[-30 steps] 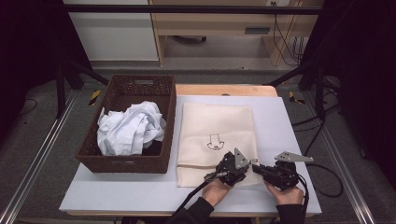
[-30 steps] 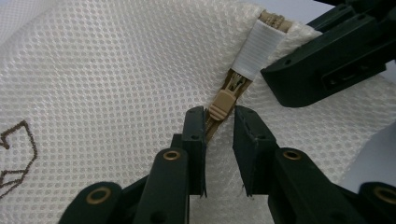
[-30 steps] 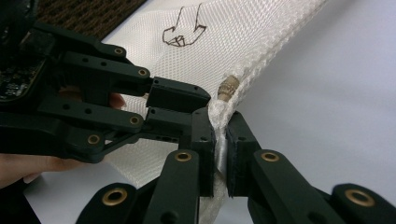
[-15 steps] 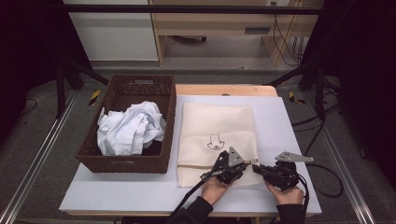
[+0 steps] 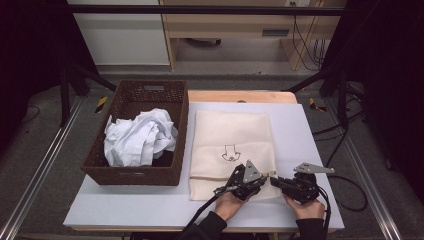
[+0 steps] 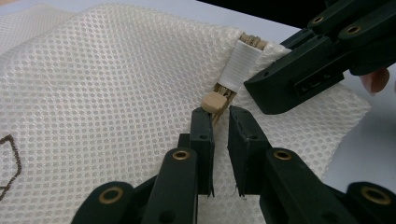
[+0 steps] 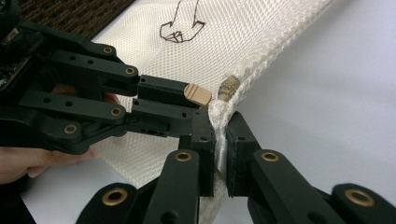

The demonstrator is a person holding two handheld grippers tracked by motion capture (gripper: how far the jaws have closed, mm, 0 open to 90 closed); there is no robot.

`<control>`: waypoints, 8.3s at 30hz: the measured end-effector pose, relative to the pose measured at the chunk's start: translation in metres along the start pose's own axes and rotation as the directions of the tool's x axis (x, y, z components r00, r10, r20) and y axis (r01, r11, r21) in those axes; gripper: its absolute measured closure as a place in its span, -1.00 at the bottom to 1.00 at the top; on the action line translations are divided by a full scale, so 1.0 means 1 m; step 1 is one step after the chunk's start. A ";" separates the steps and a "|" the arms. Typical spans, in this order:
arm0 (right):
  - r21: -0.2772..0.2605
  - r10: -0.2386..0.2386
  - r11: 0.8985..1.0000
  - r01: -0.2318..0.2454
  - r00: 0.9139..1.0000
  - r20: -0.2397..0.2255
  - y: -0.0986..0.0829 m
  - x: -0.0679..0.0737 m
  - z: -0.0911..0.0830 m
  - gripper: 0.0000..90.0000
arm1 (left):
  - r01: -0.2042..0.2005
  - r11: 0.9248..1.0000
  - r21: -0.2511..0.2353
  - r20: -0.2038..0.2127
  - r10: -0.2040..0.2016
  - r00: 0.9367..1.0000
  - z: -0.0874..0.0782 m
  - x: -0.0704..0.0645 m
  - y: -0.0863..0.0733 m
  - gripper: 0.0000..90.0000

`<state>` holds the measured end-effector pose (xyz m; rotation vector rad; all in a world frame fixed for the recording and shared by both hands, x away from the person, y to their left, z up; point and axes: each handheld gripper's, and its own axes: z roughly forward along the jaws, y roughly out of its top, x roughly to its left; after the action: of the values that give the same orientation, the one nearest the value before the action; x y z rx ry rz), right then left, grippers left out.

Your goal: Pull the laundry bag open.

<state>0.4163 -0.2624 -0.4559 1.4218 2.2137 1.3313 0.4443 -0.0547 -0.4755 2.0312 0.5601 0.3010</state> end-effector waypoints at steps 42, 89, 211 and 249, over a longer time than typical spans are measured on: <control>0.038 -0.015 0.999 0.015 1.000 0.005 -0.002 0.001 0.005 0.88 | 0.105 0.994 0.004 0.065 -0.105 0.992 0.006 0.009 0.004 0.74; 0.010 -0.004 1.000 0.003 1.000 0.022 -0.002 -0.003 0.007 0.87 | 0.137 0.990 0.036 0.088 -0.140 0.986 0.009 0.007 -0.005 0.89; -0.103 -0.013 0.994 0.023 0.995 0.096 -0.008 -0.003 -0.004 0.89 | 0.183 0.982 -0.044 -0.028 -0.185 0.982 -0.019 0.004 -0.010 0.92; -0.097 -0.005 0.995 0.017 0.993 0.122 -0.007 0.002 0.000 0.90 | 0.209 0.977 -0.039 -0.055 -0.211 0.976 -0.020 0.005 -0.013 0.92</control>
<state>0.4113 -0.2618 -0.4611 1.4143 2.0476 1.2949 0.4368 -0.0317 -0.4774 1.9170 0.7958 0.2416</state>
